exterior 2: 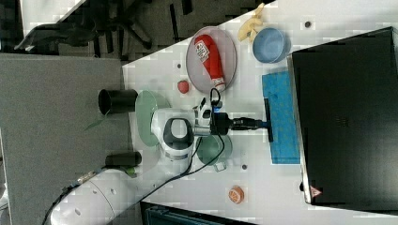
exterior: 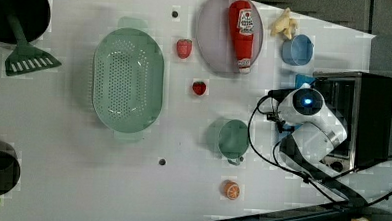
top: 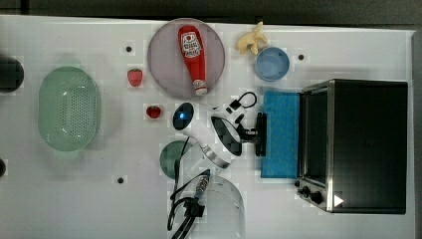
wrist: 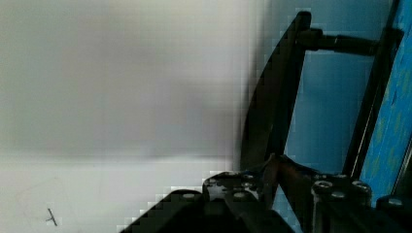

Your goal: Flap open oven.

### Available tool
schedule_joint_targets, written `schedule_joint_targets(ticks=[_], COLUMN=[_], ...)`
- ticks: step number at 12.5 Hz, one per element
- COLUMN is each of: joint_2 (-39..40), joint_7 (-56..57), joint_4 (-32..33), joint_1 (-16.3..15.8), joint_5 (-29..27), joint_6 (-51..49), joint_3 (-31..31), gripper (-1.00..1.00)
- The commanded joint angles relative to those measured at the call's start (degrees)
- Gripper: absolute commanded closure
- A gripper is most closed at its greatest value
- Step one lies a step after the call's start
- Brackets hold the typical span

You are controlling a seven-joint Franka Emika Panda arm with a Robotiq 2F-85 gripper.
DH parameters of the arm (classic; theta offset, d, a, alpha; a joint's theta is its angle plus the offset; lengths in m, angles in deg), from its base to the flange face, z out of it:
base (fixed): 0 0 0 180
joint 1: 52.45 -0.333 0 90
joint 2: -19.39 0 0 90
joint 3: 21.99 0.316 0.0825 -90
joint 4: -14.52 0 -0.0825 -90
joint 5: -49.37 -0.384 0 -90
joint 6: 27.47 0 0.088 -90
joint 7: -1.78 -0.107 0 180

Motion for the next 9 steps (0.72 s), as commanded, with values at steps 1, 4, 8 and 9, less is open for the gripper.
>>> schedule_joint_targets(ticks=[1,4,8,9], joint_2=[-1.75,-6.84,-16.5,-18.84], joint_7=[-4.25,-4.74,-4.73,-4.73], joint_4=[-1.13,-1.59,-1.73,-1.91], joint_1=[-0.98,-0.97,-0.45,-0.28], joint_5=[-0.08,-12.75,-29.69,-33.75], joint_6=[2.05,2.91,2.68,2.25], joint_3=[0.34,0.87,0.09,-0.44], gripper=[0.65,0.65,0.65,0.65])
